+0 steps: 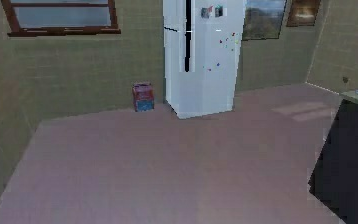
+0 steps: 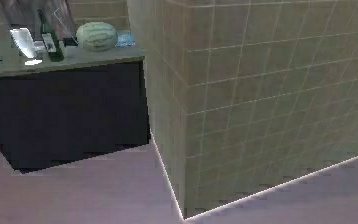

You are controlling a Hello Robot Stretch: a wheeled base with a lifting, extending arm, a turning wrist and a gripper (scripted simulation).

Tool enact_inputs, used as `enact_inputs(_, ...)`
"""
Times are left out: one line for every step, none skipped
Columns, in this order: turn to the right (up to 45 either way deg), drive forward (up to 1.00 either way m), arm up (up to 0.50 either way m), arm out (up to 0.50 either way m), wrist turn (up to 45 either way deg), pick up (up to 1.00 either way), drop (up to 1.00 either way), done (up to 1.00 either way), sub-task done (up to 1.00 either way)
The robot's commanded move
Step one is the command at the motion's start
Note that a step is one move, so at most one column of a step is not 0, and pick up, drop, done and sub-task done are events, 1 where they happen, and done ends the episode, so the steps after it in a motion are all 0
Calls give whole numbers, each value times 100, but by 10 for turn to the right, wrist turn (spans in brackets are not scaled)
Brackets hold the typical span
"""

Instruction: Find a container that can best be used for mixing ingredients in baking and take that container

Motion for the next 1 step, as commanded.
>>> enact_inputs(450,0,0,0,0,0,0,0,0)
